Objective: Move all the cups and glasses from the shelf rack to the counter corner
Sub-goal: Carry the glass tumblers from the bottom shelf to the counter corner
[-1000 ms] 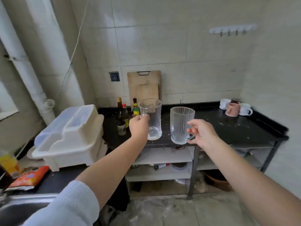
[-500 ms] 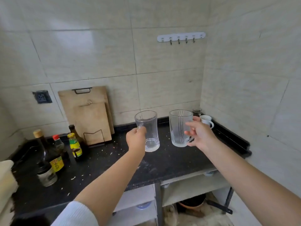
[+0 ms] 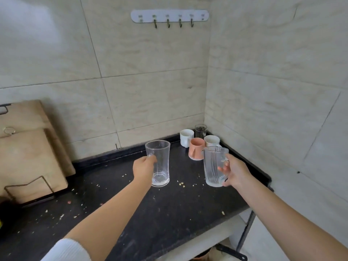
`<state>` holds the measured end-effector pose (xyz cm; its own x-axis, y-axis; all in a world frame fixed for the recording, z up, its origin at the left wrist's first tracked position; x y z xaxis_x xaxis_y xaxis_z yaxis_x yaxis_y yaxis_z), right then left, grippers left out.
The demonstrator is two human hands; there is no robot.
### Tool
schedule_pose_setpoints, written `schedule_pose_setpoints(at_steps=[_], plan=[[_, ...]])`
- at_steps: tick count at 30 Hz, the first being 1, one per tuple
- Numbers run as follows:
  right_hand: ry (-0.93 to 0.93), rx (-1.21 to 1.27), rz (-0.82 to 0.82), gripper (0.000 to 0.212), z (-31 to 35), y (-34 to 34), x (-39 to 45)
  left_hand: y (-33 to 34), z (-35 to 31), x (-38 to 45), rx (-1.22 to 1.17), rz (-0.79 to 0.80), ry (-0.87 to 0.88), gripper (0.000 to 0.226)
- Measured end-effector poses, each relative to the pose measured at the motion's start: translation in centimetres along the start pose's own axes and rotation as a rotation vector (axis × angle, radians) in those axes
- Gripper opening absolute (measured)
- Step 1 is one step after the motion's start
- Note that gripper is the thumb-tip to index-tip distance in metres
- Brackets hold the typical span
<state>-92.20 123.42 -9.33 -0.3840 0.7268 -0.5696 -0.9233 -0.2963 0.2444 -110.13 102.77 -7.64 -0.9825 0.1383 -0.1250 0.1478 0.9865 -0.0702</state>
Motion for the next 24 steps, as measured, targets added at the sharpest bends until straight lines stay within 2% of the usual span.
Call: schedule_pose_setpoints(at_steps=[2,7,9,16,24], plan=[[-0.016,0.014,-0.042,0.037,1.6,0.1,2.9,3.5,0.5,2.7,0.041,0.084,0.009,0.030],[-0.046,0.020,-0.125,0.033,4.9,0.0,10.1,12.3,1.4,7.6,0.127,0.257,0.026,0.048],[-0.062,-0.018,-0.158,0.033,5.3,-1.0,12.4,15.2,2.5,8.5,0.133,0.288,-0.008,0.048],[-0.041,-0.060,-0.228,0.035,4.5,-4.2,21.1,23.8,8.0,10.9,0.140,0.325,-0.147,0.049],[0.096,-0.038,-0.169,0.042,3.1,-4.6,29.5,30.7,11.5,11.4,0.171,0.265,-0.254,0.049]])
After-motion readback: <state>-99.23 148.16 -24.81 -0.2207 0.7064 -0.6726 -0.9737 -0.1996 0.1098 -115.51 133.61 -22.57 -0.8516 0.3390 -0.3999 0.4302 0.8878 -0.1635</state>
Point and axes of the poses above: each hand's wrist, its own x-axis towards the middle knuckle, its own y-axis out of the palm, z = x × y, the point moved 6 cm from there along x, towards the middle knuckle, and after that the axes turned 4 degrees about -z, right-handed, at the moved point
